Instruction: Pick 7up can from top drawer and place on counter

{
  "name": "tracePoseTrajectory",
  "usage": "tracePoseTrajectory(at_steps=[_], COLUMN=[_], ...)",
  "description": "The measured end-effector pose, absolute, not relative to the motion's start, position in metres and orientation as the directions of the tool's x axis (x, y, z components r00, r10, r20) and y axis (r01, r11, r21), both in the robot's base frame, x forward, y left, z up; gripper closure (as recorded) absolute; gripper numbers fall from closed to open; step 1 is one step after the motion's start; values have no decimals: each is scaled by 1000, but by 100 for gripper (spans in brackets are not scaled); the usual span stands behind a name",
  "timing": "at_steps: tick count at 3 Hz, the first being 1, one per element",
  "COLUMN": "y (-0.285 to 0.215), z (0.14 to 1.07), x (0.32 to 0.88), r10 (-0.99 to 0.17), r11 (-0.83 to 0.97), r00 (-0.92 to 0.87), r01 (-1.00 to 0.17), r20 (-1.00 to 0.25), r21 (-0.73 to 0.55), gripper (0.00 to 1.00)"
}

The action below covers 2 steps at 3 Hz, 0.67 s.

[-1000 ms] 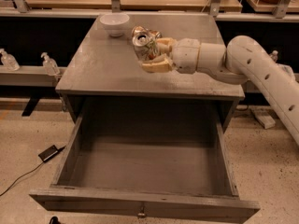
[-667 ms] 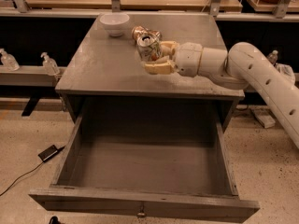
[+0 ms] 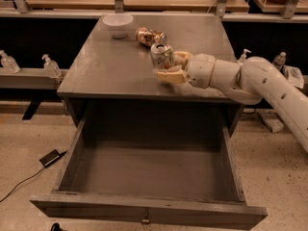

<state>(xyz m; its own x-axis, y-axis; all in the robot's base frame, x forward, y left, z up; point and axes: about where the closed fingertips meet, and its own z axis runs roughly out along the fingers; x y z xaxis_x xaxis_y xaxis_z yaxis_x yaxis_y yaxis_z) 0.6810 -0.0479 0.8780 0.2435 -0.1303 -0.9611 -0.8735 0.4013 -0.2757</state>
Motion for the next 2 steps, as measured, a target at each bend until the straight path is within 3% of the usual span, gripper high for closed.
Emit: tracePoseTrajectory(at_steps=[1, 2], y=[-58, -57], z=[867, 866], x=[681, 680], r10=[-126, -125], r11=[432, 434], r00=[216, 213], r01=[-867, -867], r20=[-968, -969], r21=[-250, -246], gripper=[100, 87])
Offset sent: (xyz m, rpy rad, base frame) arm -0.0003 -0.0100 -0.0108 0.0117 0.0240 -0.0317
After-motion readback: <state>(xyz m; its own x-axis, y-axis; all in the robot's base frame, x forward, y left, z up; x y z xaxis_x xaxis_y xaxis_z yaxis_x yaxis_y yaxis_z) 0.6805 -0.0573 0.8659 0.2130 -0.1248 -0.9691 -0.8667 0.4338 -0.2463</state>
